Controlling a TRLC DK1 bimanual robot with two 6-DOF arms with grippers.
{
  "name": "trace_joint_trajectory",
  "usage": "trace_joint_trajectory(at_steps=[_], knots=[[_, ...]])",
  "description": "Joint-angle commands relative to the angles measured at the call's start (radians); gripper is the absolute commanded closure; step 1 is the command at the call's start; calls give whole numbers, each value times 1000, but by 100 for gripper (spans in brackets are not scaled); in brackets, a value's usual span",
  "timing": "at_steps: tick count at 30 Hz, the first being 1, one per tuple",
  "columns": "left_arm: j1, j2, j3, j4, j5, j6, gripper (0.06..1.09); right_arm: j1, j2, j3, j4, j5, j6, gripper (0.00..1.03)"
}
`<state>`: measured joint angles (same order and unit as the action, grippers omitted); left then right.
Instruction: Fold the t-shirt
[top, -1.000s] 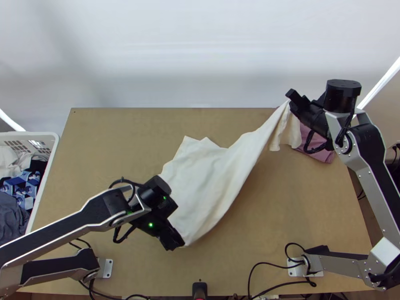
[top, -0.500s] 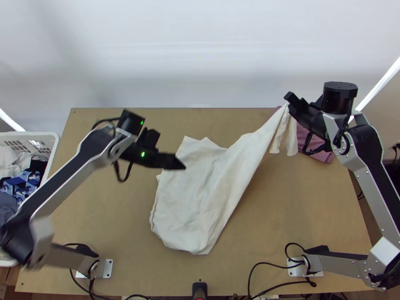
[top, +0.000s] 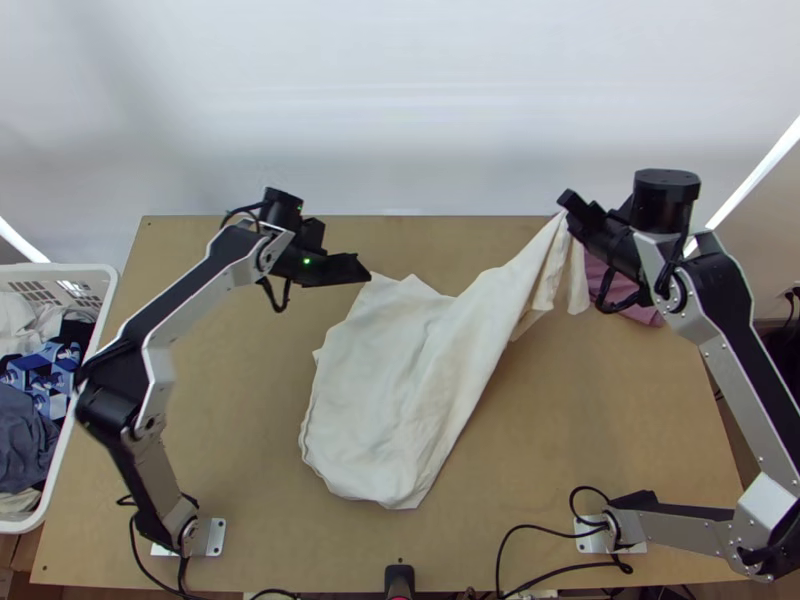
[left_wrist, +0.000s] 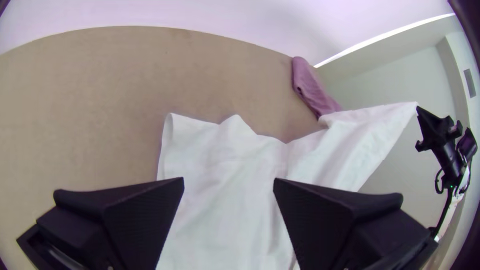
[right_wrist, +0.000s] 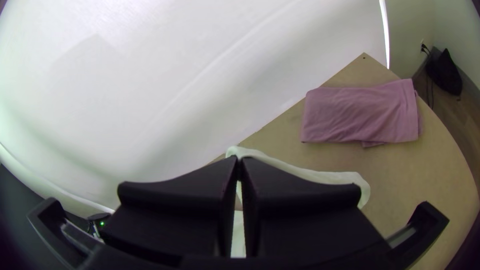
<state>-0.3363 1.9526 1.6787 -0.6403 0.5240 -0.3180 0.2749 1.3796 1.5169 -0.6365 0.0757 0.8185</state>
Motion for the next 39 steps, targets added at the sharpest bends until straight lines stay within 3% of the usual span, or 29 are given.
trace_joint_trajectory(at_steps=[1, 17, 39], knots=[[-6, 78, 44, 4, -27, 0, 30, 6, -20, -11, 40, 16, 22, 100], [-20, 284, 240, 21, -70, 8, 30, 12, -24, -24, 74, 19, 22, 100], [-55, 450, 420, -114, -127, 66, 36, 10, -37, -31, 89, 27, 10, 100]])
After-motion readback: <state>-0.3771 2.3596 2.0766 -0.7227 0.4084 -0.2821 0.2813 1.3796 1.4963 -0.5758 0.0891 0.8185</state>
